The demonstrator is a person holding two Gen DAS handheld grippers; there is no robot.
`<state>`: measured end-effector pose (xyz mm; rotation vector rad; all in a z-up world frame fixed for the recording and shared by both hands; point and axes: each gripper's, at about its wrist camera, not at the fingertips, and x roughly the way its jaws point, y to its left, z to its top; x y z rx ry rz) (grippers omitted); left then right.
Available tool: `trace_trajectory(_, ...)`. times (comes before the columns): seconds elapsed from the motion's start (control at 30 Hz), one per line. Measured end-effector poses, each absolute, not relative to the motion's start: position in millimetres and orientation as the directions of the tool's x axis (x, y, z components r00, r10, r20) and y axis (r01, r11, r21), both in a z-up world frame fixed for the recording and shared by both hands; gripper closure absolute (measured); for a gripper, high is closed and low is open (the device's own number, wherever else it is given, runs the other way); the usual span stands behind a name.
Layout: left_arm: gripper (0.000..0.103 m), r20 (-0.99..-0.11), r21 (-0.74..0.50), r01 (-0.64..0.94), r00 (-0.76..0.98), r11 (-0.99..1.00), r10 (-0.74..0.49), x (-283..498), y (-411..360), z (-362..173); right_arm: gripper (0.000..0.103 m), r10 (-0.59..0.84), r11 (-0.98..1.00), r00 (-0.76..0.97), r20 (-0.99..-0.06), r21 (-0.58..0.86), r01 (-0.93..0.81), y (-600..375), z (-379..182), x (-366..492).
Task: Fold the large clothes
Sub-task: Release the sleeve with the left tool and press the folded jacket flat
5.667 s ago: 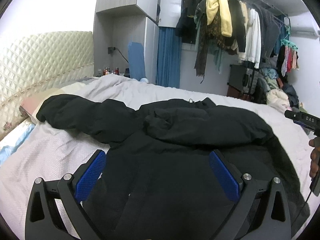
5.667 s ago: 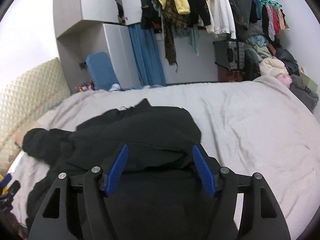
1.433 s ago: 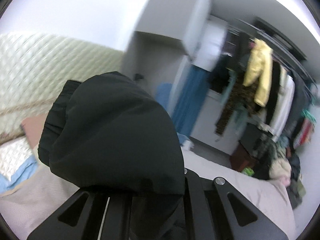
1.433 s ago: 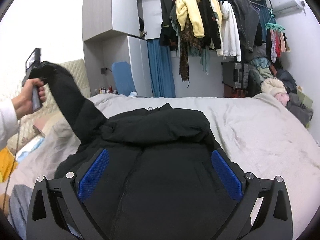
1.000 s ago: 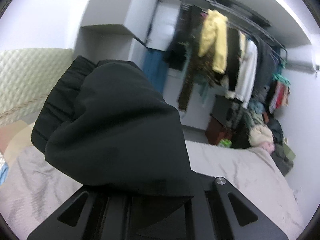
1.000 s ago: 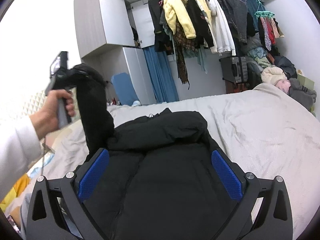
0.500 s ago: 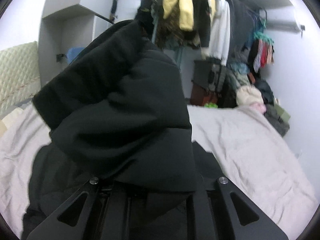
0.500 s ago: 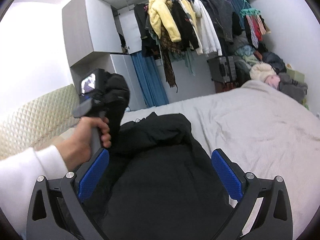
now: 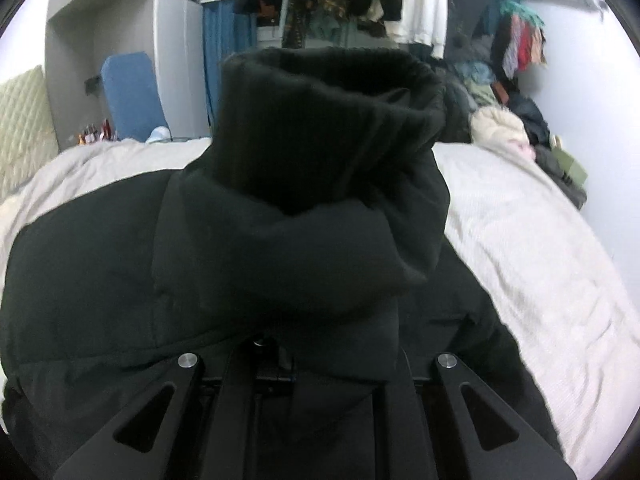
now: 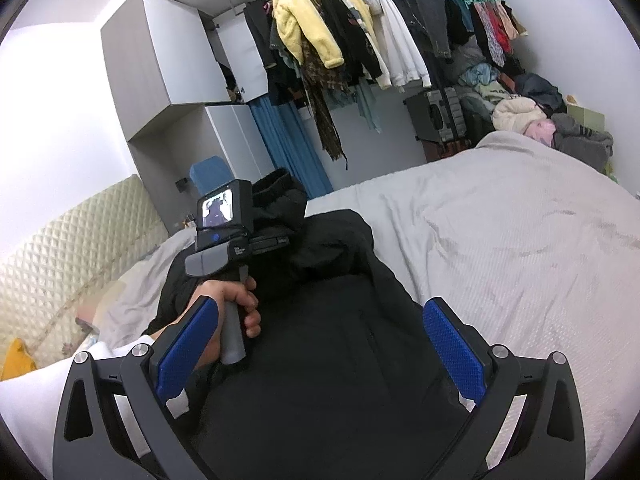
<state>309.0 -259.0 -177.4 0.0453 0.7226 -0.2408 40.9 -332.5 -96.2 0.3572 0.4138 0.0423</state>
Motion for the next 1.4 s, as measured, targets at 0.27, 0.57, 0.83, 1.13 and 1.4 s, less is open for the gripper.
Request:
trace_trajectory(0.27, 0.088, -0.64, -0.052, 0.273, 0.73, 0.961, -0.242, 304.4, -257.2, -161.3, 0.0, 0.108, 0.936, 0.915, -0.388, 0.35, 0.039, -334.4, -97.3, 38.6)
trace_trajectory(0.57, 0.029, -0.565, -0.051, 0.345, 0.764, 0.937, -0.311, 266.7, -234.7, -110.0, 0.0, 0.112, 0.947, 0.912, -0.393, 0.319, 0.021, -322.7, -93.6, 40.4)
trace_trajectory(0.83, 0.029, -0.52, -0.015, 0.335, 0.802, 0.942, -0.293, 226.9, -170.7, -73.8, 0.0, 0.141, 0.955, 0.916, -0.376, 0.294, -0.027, -308.2, -86.7, 55.4)
trace_trajectory(1.13, 0.029, -0.586, -0.086, 0.107, 0.799, 0.991, -0.137, 231.0, -15.6, -97.6, 0.0, 0.181, 0.978, 0.908, -0.377, 0.168, -0.125, -265.6, -72.8, 137.9)
trace_trajectory(1.4, 0.029, -0.618, -0.152, 0.051, 0.774, 0.987, -0.136, 265.0, 26.4, -126.2, 0.012, 0.185, 0.983, 0.912, -0.367, 0.07, -0.171, -236.3, -88.1, 216.4)
